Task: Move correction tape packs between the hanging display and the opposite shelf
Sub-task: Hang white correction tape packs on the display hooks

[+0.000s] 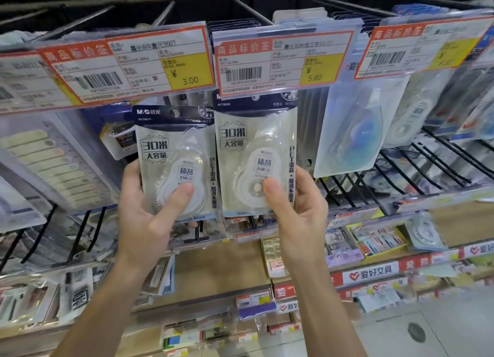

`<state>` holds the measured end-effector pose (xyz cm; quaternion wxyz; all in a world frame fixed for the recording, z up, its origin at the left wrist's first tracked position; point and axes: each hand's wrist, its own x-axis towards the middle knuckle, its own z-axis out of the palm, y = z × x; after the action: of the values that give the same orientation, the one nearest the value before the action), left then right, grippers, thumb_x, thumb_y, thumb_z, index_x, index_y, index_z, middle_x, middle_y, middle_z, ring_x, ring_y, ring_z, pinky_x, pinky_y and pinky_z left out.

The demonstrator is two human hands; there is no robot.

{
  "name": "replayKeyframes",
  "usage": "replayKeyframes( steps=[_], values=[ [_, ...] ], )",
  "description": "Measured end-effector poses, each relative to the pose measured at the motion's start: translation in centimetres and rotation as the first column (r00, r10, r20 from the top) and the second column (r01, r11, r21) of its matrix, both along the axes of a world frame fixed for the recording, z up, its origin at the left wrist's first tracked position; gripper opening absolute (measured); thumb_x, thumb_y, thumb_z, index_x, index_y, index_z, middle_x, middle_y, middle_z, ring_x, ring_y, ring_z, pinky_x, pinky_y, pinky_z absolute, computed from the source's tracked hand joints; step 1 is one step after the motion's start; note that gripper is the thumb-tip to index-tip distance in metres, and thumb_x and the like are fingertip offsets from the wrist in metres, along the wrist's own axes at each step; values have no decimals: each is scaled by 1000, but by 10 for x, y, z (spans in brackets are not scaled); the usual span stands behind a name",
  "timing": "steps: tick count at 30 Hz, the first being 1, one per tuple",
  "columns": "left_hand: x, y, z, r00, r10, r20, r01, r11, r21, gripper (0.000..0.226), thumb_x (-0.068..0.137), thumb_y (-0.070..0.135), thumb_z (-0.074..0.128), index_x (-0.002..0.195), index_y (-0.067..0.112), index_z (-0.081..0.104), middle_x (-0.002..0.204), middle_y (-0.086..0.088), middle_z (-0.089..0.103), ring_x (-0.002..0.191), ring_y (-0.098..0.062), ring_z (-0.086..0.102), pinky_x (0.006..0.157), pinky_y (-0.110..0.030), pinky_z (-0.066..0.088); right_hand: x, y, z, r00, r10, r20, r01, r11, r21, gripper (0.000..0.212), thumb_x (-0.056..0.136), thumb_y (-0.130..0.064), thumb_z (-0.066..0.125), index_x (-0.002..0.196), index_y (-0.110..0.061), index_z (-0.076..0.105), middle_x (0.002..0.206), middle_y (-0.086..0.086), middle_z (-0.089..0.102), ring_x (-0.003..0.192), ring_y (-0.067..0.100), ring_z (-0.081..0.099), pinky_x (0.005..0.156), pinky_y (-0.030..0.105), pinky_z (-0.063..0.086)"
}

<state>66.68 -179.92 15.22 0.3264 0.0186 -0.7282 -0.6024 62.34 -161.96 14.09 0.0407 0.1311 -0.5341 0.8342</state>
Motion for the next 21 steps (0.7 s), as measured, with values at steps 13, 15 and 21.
replayKeyframes(
  steps=[13,15,21],
  values=[
    [2,-2,0,1000,-7,23,6,1000,22,44,83,13,67,118,30,48,104,15,71,98,-9,70,81,-19,56,7,7,10,994,68,-89,-73,996,-58,25,89,-23,66,113,-17,68,102,3,75,94,21,72,79,29,56],
    [2,-2,0,1000,-11,25,11,1000,24,42,83,13,66,117,30,49,104,15,71,98,-9,70,81,-19,56,7,7,14,993,64,-95,-71,995,-71,24,89,-22,65,113,-17,68,101,2,75,93,20,72,79,29,56],
    [-1,2,3,1000,-21,12,21,999,38,39,81,13,65,113,28,49,99,16,72,91,-6,71,72,-16,56,5,8,31,996,36,-78,-41,997,-65,18,95,-24,67,111,-15,69,103,5,75,95,22,72,81,30,55]
  ],
)
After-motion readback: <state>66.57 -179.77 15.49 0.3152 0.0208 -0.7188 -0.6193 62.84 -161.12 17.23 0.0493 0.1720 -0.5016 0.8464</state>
